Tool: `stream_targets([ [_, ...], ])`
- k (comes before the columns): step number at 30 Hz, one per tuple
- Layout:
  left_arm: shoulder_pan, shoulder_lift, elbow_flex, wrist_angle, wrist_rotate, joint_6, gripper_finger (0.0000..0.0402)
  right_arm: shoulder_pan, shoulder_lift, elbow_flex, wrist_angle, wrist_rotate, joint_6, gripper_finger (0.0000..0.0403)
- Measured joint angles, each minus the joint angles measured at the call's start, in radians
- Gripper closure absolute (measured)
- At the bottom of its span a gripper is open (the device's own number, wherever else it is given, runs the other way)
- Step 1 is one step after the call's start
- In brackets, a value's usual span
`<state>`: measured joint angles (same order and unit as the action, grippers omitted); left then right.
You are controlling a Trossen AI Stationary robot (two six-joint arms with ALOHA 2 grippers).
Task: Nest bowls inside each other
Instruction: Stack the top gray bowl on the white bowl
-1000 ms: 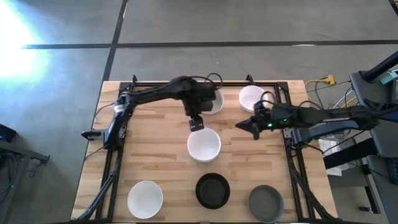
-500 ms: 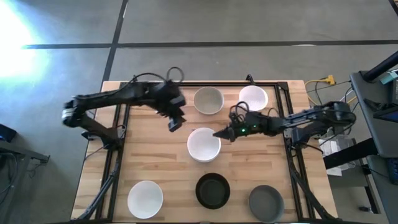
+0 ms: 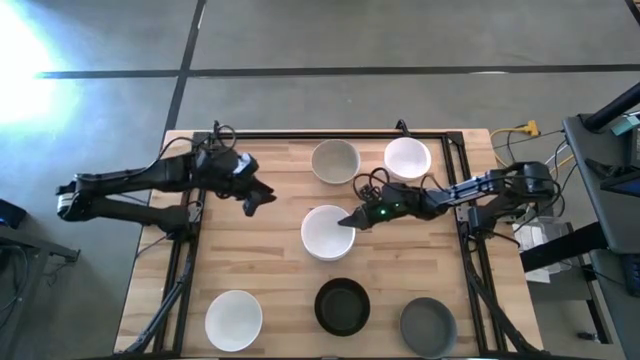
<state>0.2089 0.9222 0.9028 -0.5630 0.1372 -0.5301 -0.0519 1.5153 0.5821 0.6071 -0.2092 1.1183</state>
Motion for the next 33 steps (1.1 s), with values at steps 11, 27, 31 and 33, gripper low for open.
stream_targets([
  [11,0.000,-0.033,-0.047,0.129,-0.005,0.026,0.0250,-0.015,-0.039,0.019,-0.102,0.008,-0.030,0.0394],
  [27,0.001,0.061,-0.047,0.136,-0.005,0.125,0.0249,-0.152,-0.080,0.320,-0.580,0.259,-0.667,0.0391],
  [31,0.001,0.064,-0.047,0.136,-0.005,0.126,0.0249,-0.202,0.005,0.529,-0.910,0.233,-0.914,0.0370],
  [33,0.001,0.061,-0.047,0.136,-0.005,0.126,0.0249,-0.223,0.060,0.621,-1.016,0.205,-1.031,0.0354],
])
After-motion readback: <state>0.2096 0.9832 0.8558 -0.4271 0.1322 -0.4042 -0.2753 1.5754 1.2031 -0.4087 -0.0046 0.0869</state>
